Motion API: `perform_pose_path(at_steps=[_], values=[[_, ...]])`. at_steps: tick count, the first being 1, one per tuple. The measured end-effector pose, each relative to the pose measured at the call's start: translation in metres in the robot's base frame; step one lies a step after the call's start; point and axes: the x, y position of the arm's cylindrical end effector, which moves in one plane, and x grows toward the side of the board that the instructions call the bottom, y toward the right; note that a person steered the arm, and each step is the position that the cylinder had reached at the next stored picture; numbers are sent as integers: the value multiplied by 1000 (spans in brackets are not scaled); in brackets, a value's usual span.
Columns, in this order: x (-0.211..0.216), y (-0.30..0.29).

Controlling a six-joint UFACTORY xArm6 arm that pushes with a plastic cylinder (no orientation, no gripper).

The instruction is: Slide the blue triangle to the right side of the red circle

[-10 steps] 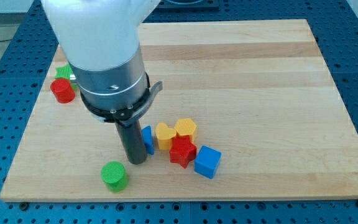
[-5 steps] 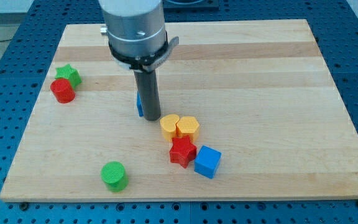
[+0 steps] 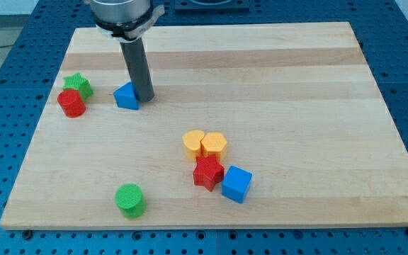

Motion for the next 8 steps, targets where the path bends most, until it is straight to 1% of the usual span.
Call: perform_pose_path(at_steps=[3,6,7,8], values=[[2,-48],[6,-52],[57,-44],[115,-59]])
